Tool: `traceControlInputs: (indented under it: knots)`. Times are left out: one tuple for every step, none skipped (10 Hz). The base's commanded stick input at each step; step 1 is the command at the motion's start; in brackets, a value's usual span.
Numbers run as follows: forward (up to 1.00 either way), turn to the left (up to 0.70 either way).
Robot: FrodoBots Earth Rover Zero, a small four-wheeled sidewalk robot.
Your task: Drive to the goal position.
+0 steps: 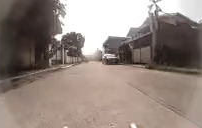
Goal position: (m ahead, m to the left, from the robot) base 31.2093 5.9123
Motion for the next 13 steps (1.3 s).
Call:
traceControlInputs:
  knots:
    - [0.7, 0.01]
    - [0.7, 0.01]
    - [0.7, 0.01]
    - [0.7, 0.01]
    - [0.7, 0.01]
    - [0.7, 0.01]
    - [0.7, 0.01]
    - [0.7, 0.01]
    - [0.7, 0.01]
    - [0.7, 0.01]
    - [0.7, 0.01]
    - [0.7, 0.01]
    - [0.7, 0.01]
